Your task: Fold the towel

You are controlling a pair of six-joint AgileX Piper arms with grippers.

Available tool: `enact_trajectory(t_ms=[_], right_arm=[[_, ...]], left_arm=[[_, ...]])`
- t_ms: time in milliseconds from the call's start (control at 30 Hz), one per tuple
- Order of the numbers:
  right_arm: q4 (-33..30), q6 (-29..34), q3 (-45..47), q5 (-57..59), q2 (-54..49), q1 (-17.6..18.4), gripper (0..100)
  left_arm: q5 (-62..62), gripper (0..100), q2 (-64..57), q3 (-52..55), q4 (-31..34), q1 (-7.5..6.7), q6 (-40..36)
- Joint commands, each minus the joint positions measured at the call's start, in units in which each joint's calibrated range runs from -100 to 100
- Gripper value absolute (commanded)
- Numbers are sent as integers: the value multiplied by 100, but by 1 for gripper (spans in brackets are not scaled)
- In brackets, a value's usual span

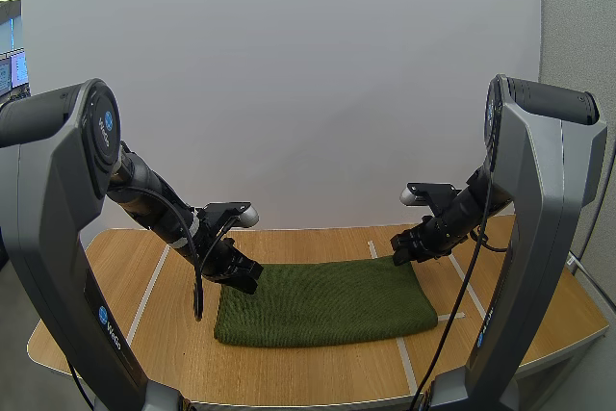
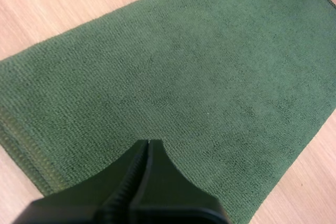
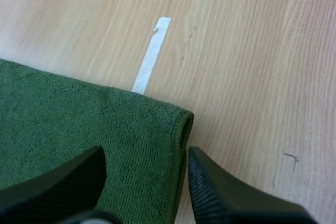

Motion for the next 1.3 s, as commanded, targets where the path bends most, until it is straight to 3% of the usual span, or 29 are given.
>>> enact_trajectory(t_ms=[0, 333, 567, 1033, 1267], right_arm=[[-240, 141, 29, 166, 12, -8, 79], [-505, 332, 29, 183, 345, -8, 79], [-505, 332, 29, 410, 487, -8, 79], [-482, 399, 29, 991, 619, -8, 79], [-305, 399, 29, 1468, 619, -8, 69]], left_arm=[[109, 0, 12, 8, -81, 8, 32], [-6, 0, 12, 8, -60, 8, 32], [-597, 0, 12, 8, 507, 8, -229], [-708, 0, 723, 8, 484, 8, -187], [-708, 0, 767, 8, 445, 8, -139]])
